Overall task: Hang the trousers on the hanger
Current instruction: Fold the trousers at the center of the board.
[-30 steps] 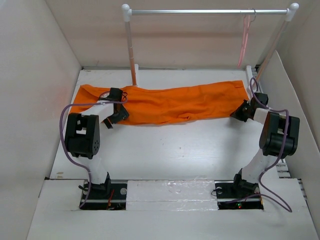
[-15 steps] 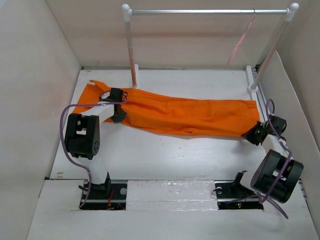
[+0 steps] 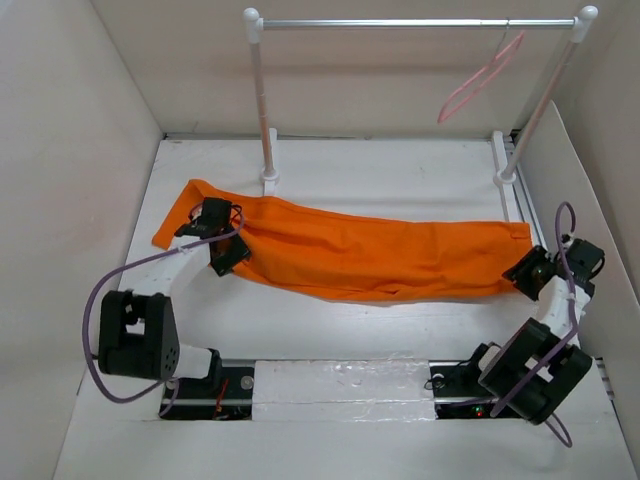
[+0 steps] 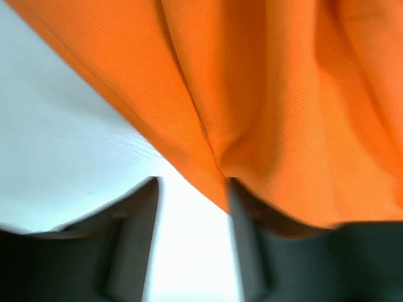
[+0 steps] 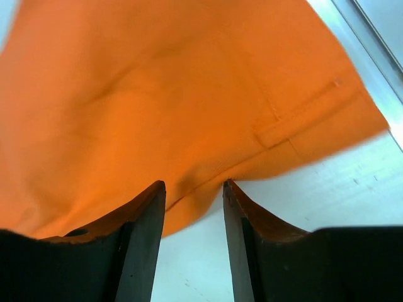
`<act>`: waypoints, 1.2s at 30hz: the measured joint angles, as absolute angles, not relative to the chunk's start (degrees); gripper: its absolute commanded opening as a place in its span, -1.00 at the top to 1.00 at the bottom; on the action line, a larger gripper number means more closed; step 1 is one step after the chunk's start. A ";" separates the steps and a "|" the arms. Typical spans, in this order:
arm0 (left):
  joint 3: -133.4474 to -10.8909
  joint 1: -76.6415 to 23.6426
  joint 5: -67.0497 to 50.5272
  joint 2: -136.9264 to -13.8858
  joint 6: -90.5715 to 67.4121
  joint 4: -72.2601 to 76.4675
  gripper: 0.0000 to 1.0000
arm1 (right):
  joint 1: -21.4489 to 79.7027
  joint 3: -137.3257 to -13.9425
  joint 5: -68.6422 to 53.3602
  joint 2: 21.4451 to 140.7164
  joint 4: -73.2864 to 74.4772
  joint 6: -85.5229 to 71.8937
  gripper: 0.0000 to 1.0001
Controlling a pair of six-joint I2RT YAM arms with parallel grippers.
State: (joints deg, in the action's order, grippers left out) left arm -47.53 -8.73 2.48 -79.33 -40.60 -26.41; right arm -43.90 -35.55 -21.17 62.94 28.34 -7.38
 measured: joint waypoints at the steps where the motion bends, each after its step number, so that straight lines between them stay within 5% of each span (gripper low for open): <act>1: -48.03 -8.47 2.92 -77.76 -40.07 -27.35 -0.03 | -41.95 -36.73 -21.21 62.70 28.38 -7.09 0.05; 4: -50.61 -8.36 5.87 -72.93 -39.75 -29.39 -0.09 | -35.97 -39.70 -21.54 60.64 29.04 -6.85 0.16; 6: -52.27 -8.19 8.88 -70.19 -39.75 -29.50 -0.08 | -31.11 -40.80 -21.98 58.65 28.73 -6.79 0.60; 7: -53.15 -7.88 10.37 -69.34 -39.90 -29.39 -0.08 | -28.40 -40.88 -22.39 57.60 28.47 -6.87 1.00; 8: -53.95 -7.27 11.57 -69.06 -40.05 -29.30 -0.05 | -25.65 -40.88 -22.65 56.75 28.27 -7.01 1.00; 14: -58.98 4.82 12.56 -79.75 -42.28 -26.24 -0.03 | -3.11 -39.94 -24.60 55.57 25.21 -7.27 0.97; 18: -59.18 12.71 9.06 -87.79 -43.20 -24.38 -0.04 | 10.61 -39.27 -24.12 56.93 24.12 -6.17 0.16; 19: -58.96 14.13 7.92 -88.66 -43.38 -23.55 -0.04 | 13.54 -39.13 -23.68 57.36 23.88 -5.89 0.09; 25: -59.55 15.84 3.95 -91.72 -43.77 -18.98 -0.04 | 26.87 -38.37 -21.17 59.68 21.76 -5.41 0.03; 36: -64.79 15.49 4.10 -102.41 -44.34 -16.01 0.05 | 32.99 -38.37 -19.81 63.00 19.44 -5.85 0.06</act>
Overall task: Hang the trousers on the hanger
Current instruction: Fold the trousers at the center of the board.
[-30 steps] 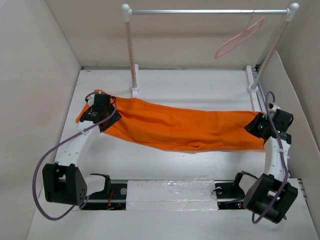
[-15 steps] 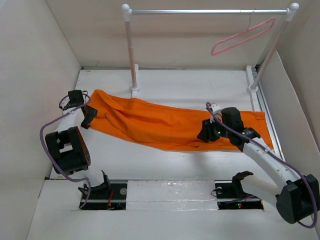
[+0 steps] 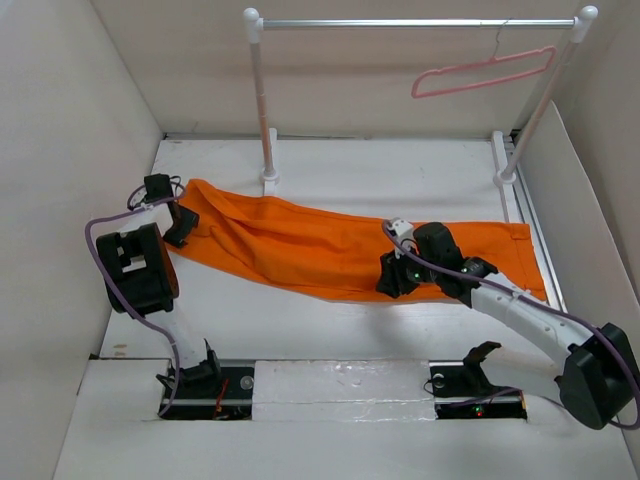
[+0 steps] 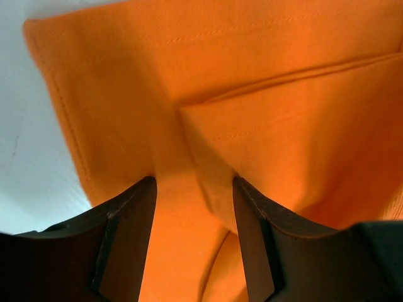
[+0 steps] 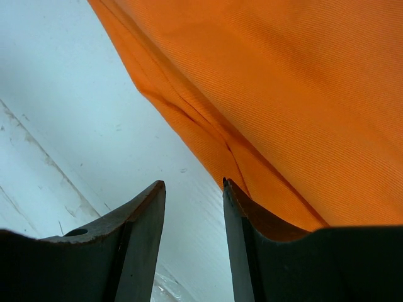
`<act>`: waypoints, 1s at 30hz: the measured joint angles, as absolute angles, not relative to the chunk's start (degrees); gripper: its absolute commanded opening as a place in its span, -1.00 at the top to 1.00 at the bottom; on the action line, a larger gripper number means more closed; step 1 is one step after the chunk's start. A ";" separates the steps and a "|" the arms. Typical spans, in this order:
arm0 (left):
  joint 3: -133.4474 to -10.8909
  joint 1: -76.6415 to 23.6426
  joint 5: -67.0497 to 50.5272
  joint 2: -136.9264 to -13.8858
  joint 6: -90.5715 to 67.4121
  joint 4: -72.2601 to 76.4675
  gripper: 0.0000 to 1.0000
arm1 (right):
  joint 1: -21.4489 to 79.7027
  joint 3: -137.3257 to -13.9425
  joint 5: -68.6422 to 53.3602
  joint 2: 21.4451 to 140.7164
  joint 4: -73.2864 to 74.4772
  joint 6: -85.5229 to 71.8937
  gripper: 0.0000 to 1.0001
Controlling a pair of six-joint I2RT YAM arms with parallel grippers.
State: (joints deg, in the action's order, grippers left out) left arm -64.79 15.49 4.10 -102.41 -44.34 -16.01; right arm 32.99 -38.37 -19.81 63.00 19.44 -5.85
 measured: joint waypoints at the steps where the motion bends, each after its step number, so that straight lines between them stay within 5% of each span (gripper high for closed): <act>1: -65.10 15.49 4.10 -102.78 -44.34 -15.59 0.05 | 33.10 -38.37 -19.84 63.02 19.25 -5.87 0.06; 8: -67.72 15.49 3.62 -105.51 -44.36 -14.85 0.19 | 34.59 -38.11 -19.22 63.66 18.65 -6.74 0.07; 14: -69.49 15.49 3.25 -107.48 -44.53 -14.35 0.57 | 34.79 -37.98 -18.33 64.29 18.68 -7.31 0.07; 18: -69.54 15.49 3.29 -107.50 -44.42 -14.37 1.00 | 35.03 -37.98 -17.80 64.99 18.68 -7.31 0.08; 30: -72.75 15.49 8.14 -104.22 -42.87 -18.31 1.00 | 34.72 -37.65 -16.86 65.28 19.11 -6.87 0.09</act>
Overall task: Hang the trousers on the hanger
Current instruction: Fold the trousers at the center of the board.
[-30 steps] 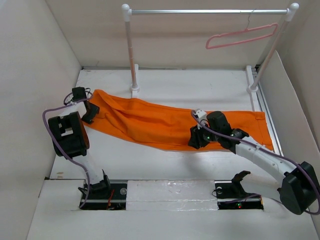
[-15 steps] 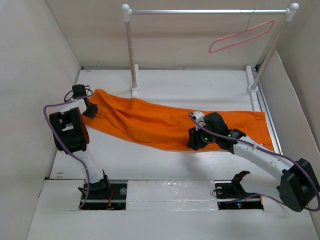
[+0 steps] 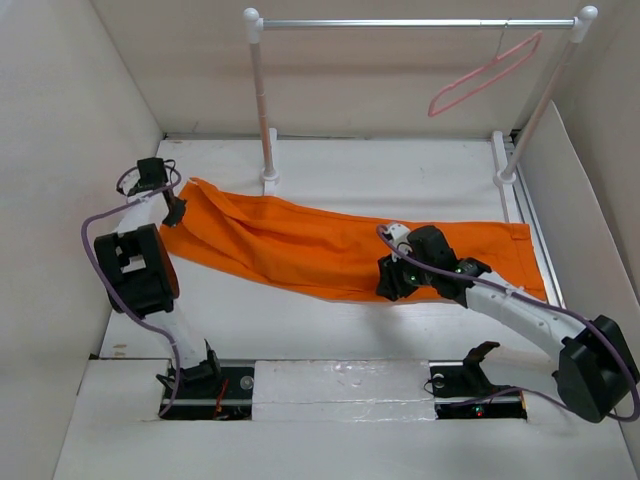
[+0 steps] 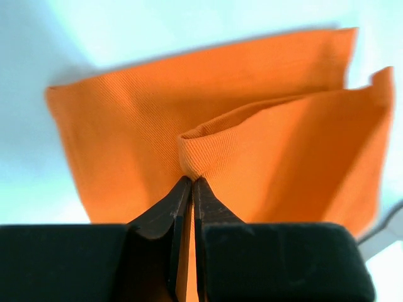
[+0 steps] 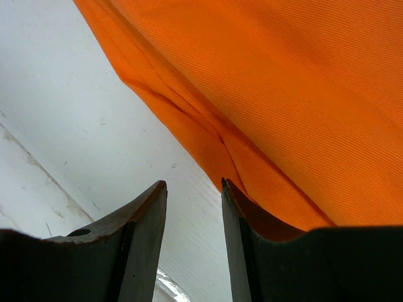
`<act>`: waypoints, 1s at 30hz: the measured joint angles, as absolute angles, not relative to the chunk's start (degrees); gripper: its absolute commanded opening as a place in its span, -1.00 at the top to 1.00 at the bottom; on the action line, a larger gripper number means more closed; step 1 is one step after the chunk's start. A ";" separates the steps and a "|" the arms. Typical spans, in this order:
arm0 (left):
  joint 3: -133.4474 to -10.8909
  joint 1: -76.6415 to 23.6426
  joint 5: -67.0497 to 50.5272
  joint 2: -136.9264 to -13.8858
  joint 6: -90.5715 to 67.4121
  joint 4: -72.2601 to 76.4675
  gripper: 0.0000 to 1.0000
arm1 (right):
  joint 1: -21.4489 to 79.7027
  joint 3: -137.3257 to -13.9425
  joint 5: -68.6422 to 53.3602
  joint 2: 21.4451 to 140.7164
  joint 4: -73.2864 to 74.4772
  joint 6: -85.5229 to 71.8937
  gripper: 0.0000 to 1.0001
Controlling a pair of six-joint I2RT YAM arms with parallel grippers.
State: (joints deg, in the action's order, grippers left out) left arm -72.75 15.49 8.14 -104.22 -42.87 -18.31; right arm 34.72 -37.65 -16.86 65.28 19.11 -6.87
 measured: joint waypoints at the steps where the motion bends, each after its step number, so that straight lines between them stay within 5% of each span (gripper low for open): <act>1: -72.86 15.46 9.08 -102.80 -42.68 -19.09 1.00 | 34.46 -37.65 -16.86 65.19 19.27 -6.61 0.09; 11: -76.44 15.49 17.43 -88.60 -40.53 -23.31 1.00 | 26.87 -37.19 -18.24 64.03 21.15 -1.34 0.09; 18: -65.45 19.16 19.77 -89.34 -41.87 -23.66 1.00 | 23.86 -36.58 -20.16 64.05 23.11 2.31 0.09; 20: -64.05 20.51 19.84 -90.37 -42.28 -25.06 0.48 | 23.05 -36.58 -20.43 64.03 23.79 3.33 0.08; 21: -63.42 22.06 19.90 -91.70 -42.26 -25.15 0.48 | 22.68 -36.58 -20.60 64.05 24.01 3.68 0.08; 22: -63.42 22.83 19.79 -92.31 -42.39 -25.52 0.36 | 22.13 -36.58 -21.04 64.07 24.08 3.92 0.12; 25: -63.94 24.23 19.33 -92.82 -41.43 -26.17 0.27 | 21.71 -37.41 -21.91 65.17 24.10 4.93 1.00; 30: -65.67 21.15 16.73 -90.17 -38.94 -25.15 0.28 | 25.06 -45.95 -25.76 74.06 22.85 5.45 1.00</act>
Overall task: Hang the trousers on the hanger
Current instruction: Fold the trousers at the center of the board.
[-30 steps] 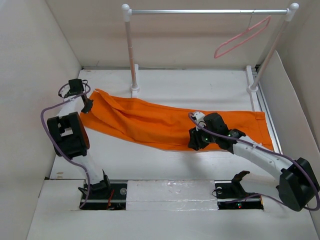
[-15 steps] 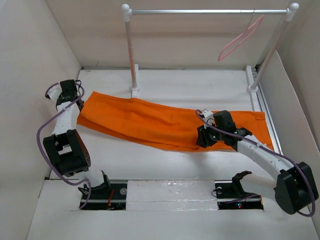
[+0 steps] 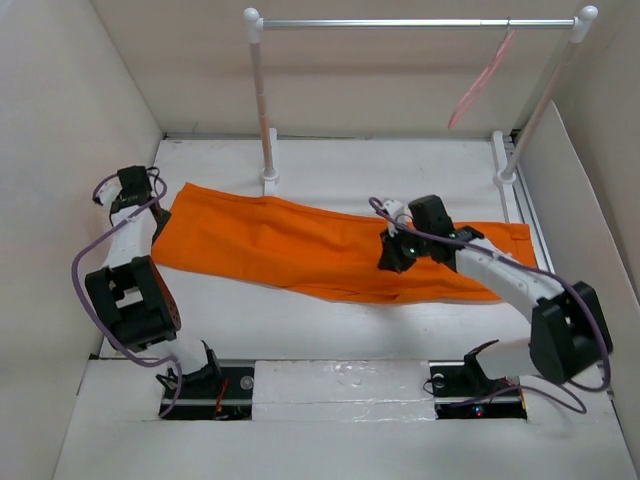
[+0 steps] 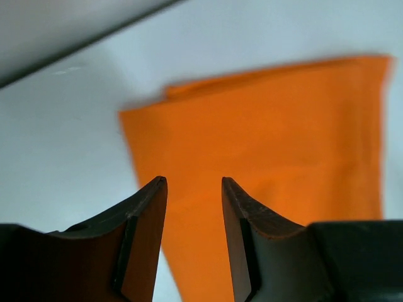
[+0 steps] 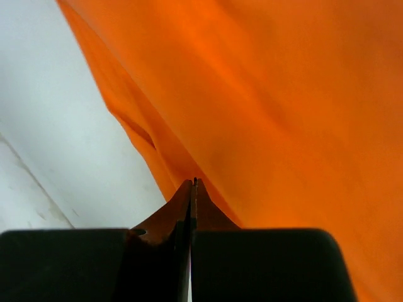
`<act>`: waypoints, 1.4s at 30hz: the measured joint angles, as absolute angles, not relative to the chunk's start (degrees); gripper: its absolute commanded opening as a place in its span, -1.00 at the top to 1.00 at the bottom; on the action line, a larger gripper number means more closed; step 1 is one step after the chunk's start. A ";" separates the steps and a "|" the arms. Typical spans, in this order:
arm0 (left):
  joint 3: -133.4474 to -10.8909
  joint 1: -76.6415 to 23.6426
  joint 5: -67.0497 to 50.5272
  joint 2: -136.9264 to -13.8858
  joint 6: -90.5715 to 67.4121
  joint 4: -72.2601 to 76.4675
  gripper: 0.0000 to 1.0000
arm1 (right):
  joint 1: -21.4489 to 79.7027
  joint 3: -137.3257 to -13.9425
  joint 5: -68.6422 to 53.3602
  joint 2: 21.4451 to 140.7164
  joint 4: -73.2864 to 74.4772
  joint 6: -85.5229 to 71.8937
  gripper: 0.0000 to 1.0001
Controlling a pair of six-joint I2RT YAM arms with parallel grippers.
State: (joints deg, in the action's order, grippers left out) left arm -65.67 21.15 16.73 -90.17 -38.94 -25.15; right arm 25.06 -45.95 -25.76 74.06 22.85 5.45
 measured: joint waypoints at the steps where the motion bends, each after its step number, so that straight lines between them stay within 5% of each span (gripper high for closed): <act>1: -66.37 19.38 16.10 -89.45 -38.52 -24.97 0.29 | 26.09 -49.23 -26.76 77.12 22.22 5.65 1.00; 4: -68.79 12.73 14.04 -88.68 -37.67 -23.57 0.33 | 28.45 -59.81 -28.49 86.74 18.26 6.09 0.91; 5: -69.47 10.39 13.43 -88.90 -37.43 -22.83 0.34 | 29.06 -63.42 -29.15 90.02 17.12 6.22 0.72; 6: -69.84 8.34 12.69 -89.36 -37.23 -22.17 0.39 | 29.34 -65.49 -29.41 91.85 16.51 6.33 0.26; 8: -69.95 4.82 10.90 -90.76 -36.95 -21.23 0.40 | 29.78 -72.95 -31.79 99.24 12.73 6.20 -0.01; 22: -63.96 5.39 7.40 -97.67 -36.84 -19.25 0.50 | 32.47 -105.34 -42.02 132.88 11.94 6.72 -0.25; 27: -63.96 6.39 9.76 -97.91 -36.34 -19.31 0.53 | 32.82 -106.24 -44.40 135.57 11.60 4.38 -0.19; 32: -64.07 6.48 12.84 -99.44 -36.21 -20.29 0.57 | 32.69 -106.28 -46.50 136.66 9.54 1.98 0.45; 42: -65.82 6.46 19.22 -100.53 -36.38 -23.70 0.61 | 31.55 -103.24 -48.49 135.00 4.43 -2.46 0.90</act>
State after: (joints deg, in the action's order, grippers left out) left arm -65.82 6.46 19.22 -100.53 -36.38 -23.70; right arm 31.55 -103.24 -48.49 135.00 4.43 -2.46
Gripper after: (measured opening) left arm 0.202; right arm 0.110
